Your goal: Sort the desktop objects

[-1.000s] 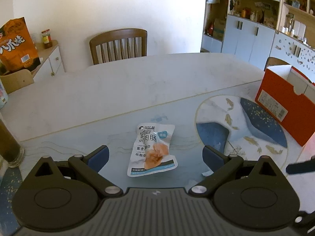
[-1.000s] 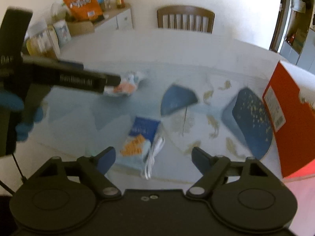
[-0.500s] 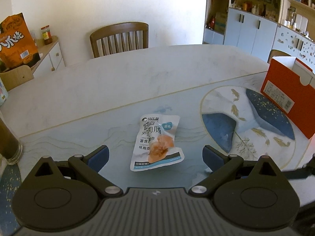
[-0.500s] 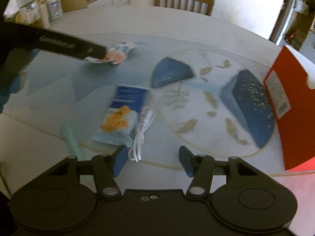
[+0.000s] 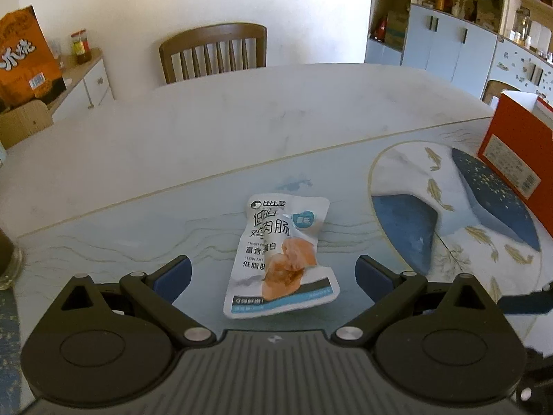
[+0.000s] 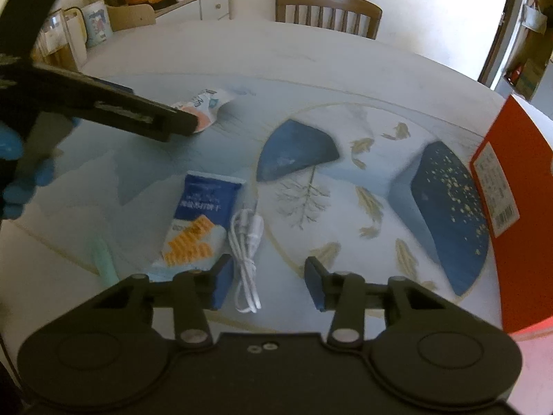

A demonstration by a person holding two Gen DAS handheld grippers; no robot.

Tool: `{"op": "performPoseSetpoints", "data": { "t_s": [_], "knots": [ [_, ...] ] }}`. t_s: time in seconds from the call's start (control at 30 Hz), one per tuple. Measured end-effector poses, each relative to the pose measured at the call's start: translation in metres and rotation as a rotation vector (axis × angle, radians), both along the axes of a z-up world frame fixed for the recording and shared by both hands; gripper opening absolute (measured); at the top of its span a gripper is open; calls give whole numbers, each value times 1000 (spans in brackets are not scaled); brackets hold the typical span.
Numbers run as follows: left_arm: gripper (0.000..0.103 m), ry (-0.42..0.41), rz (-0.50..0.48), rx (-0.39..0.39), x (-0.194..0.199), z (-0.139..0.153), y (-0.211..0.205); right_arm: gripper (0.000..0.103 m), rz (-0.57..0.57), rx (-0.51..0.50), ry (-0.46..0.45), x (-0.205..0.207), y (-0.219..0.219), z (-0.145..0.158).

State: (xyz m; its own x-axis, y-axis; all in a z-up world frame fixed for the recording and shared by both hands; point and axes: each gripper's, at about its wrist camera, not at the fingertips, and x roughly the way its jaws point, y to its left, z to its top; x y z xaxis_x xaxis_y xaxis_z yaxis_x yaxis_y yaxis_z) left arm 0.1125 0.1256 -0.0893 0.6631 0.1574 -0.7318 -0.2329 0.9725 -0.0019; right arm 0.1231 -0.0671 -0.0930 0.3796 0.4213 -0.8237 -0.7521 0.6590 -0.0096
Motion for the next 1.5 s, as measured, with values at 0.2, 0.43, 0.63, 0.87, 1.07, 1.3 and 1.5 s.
{"op": "performPoseSetpoints", "data": {
  "t_s": [0.2, 0.43, 0.63, 0.87, 1.07, 1.3, 1.5],
  "knots": [
    [101, 27, 12, -18, 16, -11, 5, 45, 7, 24, 7, 3, 5, -1],
    [101, 42, 14, -6, 25, -23, 4, 44, 22, 25, 5, 7, 9, -2],
    [101, 33, 3, 5, 30, -25, 1, 31, 37, 27, 5, 5, 11, -2],
    [62, 21, -36, 13, 33, -17, -7, 18, 39, 13, 10, 7, 13, 0],
    [46, 3, -23, 22, 33, -12, -10, 17, 21, -11, 9, 12, 9, 2],
    [35, -5, 0, 13, 30, -5, -5, 17, -21, -7, 32, 20, -8, 5],
    [33, -4, 6, 10, 28, -3, -6, 17, -33, 7, 35, 23, -21, 12]
  ]
}}
